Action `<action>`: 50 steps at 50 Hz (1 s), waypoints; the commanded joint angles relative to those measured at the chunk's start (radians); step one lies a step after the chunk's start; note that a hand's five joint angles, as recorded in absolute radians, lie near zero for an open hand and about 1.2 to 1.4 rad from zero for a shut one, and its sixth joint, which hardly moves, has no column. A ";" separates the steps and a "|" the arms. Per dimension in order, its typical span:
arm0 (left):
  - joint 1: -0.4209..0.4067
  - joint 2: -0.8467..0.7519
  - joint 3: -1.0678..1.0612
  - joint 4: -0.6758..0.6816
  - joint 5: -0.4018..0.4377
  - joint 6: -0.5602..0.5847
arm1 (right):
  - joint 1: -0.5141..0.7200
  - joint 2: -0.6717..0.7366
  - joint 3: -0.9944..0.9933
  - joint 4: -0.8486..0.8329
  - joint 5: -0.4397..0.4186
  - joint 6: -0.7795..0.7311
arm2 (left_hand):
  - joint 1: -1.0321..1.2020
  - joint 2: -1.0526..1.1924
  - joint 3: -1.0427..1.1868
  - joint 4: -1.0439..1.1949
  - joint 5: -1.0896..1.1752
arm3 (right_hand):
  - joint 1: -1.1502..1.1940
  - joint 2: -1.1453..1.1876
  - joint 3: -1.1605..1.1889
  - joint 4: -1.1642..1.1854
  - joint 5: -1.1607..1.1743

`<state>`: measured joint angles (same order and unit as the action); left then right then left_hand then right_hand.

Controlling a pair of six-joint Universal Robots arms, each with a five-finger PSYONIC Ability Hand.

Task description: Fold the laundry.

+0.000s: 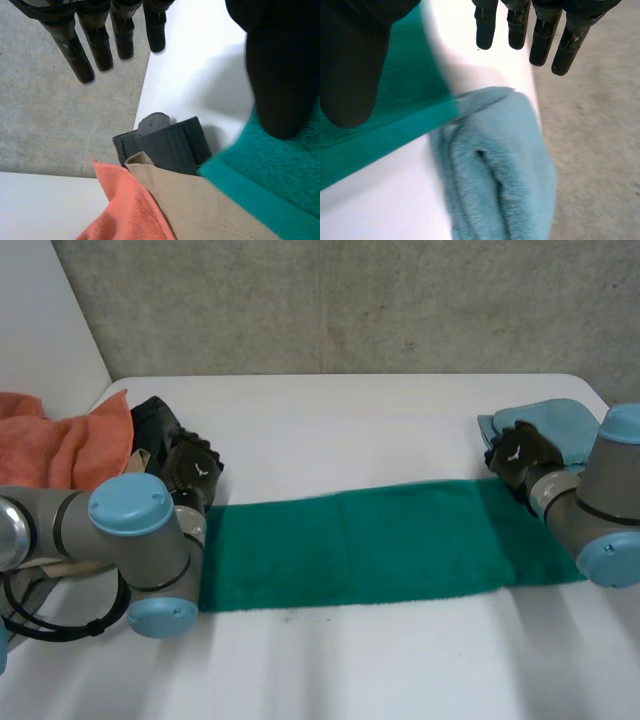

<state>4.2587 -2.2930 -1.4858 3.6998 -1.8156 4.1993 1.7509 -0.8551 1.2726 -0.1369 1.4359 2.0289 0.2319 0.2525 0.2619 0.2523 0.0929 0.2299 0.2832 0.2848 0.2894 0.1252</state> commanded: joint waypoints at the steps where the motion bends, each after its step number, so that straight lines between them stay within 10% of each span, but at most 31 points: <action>1: -0.016 0.065 -0.008 0.011 -0.008 0.010 | -0.011 -0.146 -0.016 -0.020 0.015 0.282 | -0.057 -0.078 -0.087 -0.078 -0.093 | -0.055 -0.109 -0.110 -0.115 -0.125; 20: -0.045 0.426 -0.326 -0.011 -0.004 -0.381 | -0.344 -0.343 0.322 0.376 -0.442 0.433 | -0.057 -0.078 -0.087 -0.078 -0.093 | 0.248 0.194 0.193 0.188 0.178; 36: -0.091 0.428 -0.383 -0.012 0.004 -0.450 | -0.381 -0.291 0.488 0.122 -0.463 0.341 | -0.057 -0.078 -0.087 -0.078 -0.093 | 0.404 0.351 0.349 0.344 0.334; 39: -0.088 0.425 -0.383 -0.012 0.004 -0.450 | -0.381 -0.266 0.485 0.105 -0.463 0.341 | -0.057 -0.078 -0.087 -0.078 -0.093 | 0.684 0.631 0.629 0.625 0.615; 40: -0.088 0.425 -0.383 -0.012 0.004 -0.450 | -0.381 -0.259 0.481 0.094 -0.460 0.341 | -0.057 -0.078 -0.087 -0.078 -0.093 | 1.139 1.086 1.084 1.080 1.069; 50: -0.085 0.426 -0.384 -0.012 0.001 -0.450 | -0.464 -0.311 0.510 0.095 -0.405 0.312 | -0.057 -0.078 -0.087 -0.078 -0.093 | 1.166 1.113 1.111 1.107 1.097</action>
<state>4.1715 -1.8690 -1.8692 3.6876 -1.8121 3.7490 1.3539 -1.1263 1.7623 -0.0399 0.9871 2.3641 0.1992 0.2025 0.2101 0.2049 0.0488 0.9606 1.1433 1.1322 1.1369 0.9342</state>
